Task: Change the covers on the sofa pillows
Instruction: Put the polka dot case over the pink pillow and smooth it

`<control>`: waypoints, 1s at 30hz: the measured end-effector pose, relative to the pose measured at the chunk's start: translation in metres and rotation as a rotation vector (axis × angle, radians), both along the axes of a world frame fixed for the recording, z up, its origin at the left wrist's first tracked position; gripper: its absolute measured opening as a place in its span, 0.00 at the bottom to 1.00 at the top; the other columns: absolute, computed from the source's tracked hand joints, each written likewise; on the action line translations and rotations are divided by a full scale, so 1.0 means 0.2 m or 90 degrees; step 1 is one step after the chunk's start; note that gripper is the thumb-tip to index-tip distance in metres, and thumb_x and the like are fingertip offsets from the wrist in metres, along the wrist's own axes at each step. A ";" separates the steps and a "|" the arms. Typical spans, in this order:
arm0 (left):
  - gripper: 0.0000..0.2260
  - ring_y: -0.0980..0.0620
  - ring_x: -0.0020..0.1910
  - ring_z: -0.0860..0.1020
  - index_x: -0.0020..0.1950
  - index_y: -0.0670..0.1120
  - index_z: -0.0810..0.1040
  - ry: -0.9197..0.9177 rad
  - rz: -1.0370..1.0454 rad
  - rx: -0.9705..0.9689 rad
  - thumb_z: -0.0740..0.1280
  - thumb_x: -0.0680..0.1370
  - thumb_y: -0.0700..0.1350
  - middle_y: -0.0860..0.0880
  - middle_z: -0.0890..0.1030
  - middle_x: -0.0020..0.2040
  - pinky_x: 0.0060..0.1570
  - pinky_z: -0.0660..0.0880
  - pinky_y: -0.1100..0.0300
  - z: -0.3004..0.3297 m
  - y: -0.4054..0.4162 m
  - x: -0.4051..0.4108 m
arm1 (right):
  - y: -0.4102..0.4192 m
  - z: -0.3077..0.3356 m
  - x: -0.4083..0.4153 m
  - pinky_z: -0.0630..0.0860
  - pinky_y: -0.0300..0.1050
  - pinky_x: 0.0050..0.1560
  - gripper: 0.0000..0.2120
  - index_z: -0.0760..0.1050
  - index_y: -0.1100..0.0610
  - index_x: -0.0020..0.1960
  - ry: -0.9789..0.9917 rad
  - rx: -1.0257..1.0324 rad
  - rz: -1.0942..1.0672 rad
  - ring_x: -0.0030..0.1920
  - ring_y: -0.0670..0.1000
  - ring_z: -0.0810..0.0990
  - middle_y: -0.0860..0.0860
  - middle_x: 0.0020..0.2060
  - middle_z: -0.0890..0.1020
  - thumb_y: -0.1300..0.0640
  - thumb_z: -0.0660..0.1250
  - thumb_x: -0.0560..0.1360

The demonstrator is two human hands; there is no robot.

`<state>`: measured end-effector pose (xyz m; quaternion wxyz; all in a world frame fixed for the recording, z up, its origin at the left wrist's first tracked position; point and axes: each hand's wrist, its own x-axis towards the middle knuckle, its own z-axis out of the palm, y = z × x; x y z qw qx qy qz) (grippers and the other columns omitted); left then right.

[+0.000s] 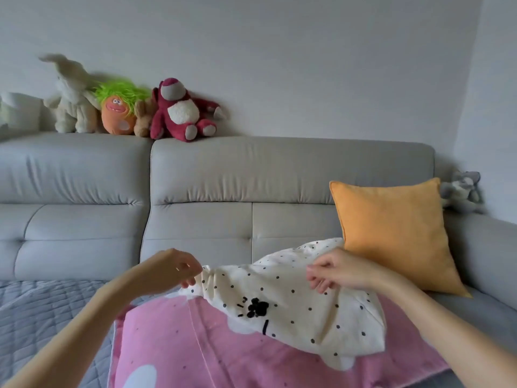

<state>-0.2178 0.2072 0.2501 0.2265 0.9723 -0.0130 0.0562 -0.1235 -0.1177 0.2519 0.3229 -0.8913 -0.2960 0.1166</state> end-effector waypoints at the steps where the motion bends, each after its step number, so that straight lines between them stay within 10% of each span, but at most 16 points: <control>1: 0.05 0.53 0.46 0.82 0.48 0.51 0.79 -0.023 0.030 0.012 0.63 0.79 0.44 0.50 0.83 0.47 0.51 0.75 0.63 -0.03 0.02 0.03 | 0.00 -0.01 0.05 0.76 0.38 0.43 0.12 0.78 0.54 0.41 -0.058 0.073 -0.065 0.43 0.50 0.83 0.50 0.40 0.83 0.48 0.62 0.77; 6: 0.20 0.50 0.66 0.70 0.71 0.47 0.66 -0.074 0.081 0.014 0.61 0.80 0.50 0.49 0.71 0.69 0.65 0.65 0.59 -0.22 -0.02 0.14 | 0.06 -0.15 0.27 0.71 0.44 0.55 0.17 0.77 0.53 0.54 -0.238 -0.084 -0.280 0.59 0.51 0.75 0.49 0.56 0.79 0.41 0.62 0.75; 9: 0.24 0.51 0.72 0.62 0.74 0.53 0.60 -0.037 0.066 0.017 0.61 0.79 0.52 0.51 0.62 0.74 0.70 0.59 0.54 -0.38 -0.11 0.19 | 0.08 -0.33 0.28 0.66 0.43 0.35 0.19 0.65 0.53 0.32 -0.199 -0.115 -0.348 0.41 0.52 0.73 0.48 0.34 0.72 0.42 0.64 0.72; 14: 0.07 0.54 0.55 0.75 0.50 0.57 0.78 -0.046 0.137 0.185 0.61 0.77 0.54 0.55 0.78 0.51 0.51 0.68 0.58 -0.36 -0.12 0.27 | 0.06 -0.40 0.27 0.58 0.44 0.29 0.21 0.59 0.55 0.27 -0.271 0.034 -0.422 0.30 0.53 0.71 0.52 0.24 0.66 0.55 0.63 0.75; 18: 0.08 0.51 0.50 0.77 0.51 0.51 0.81 -0.195 0.137 0.094 0.65 0.77 0.52 0.53 0.80 0.48 0.53 0.70 0.56 -0.20 -0.12 0.20 | 0.03 -0.22 0.19 0.71 0.36 0.43 0.14 0.70 0.70 0.38 -0.311 0.268 -0.394 0.50 0.61 0.77 0.65 0.38 0.79 0.59 0.64 0.75; 21: 0.03 0.54 0.43 0.78 0.45 0.53 0.82 -0.223 0.082 -0.054 0.69 0.75 0.46 0.54 0.80 0.43 0.49 0.71 0.64 -0.24 -0.16 -0.04 | 0.00 -0.16 -0.05 0.73 0.35 0.51 0.07 0.81 0.64 0.43 -0.299 0.431 -0.321 0.49 0.40 0.80 0.46 0.43 0.84 0.60 0.67 0.75; 26: 0.14 0.60 0.34 0.75 0.31 0.57 0.80 -0.124 0.054 -0.058 0.66 0.71 0.62 0.60 0.77 0.29 0.36 0.67 0.70 -0.52 -0.22 -0.42 | -0.04 -0.41 -0.40 0.67 0.23 0.53 0.05 0.83 0.56 0.47 -0.319 0.322 -0.152 0.51 0.30 0.75 0.41 0.48 0.81 0.61 0.69 0.73; 30: 0.04 0.65 0.37 0.75 0.41 0.48 0.83 -0.292 0.095 -0.037 0.69 0.74 0.44 0.61 0.77 0.35 0.38 0.67 0.76 -0.44 -0.31 -0.39 | 0.01 -0.41 -0.27 0.66 0.35 0.52 0.16 0.77 0.59 0.59 -0.353 0.249 -0.358 0.56 0.47 0.75 0.47 0.54 0.78 0.50 0.64 0.77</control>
